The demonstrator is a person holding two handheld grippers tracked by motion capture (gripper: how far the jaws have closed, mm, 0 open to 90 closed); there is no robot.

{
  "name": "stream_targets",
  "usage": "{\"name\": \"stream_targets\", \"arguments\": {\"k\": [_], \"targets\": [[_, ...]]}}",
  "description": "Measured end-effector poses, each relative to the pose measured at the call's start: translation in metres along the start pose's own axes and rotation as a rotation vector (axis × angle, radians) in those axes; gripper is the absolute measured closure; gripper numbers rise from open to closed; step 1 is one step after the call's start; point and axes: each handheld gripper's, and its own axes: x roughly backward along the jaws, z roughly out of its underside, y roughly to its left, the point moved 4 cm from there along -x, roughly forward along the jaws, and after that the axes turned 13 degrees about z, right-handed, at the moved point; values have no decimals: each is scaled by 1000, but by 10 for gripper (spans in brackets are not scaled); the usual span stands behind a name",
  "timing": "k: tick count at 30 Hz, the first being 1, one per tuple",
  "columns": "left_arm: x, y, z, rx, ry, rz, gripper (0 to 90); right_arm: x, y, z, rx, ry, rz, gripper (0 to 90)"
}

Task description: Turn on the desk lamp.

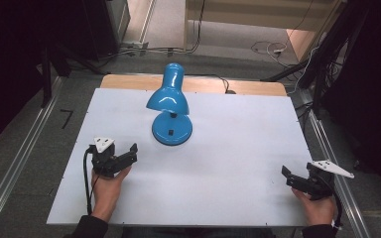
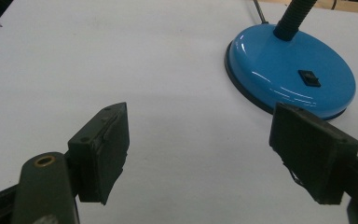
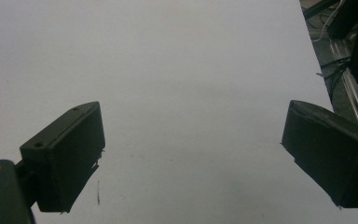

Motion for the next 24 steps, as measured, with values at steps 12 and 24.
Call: {"name": "stream_targets", "arguments": {"k": [12,24], "targets": [[-9,-6,-2,-7,8,11,206,-1,0,0,-2,2,-3,42],[-17,-12,-4,-19,16,27,209,-1,0,0,2,4,-6,42]]}}
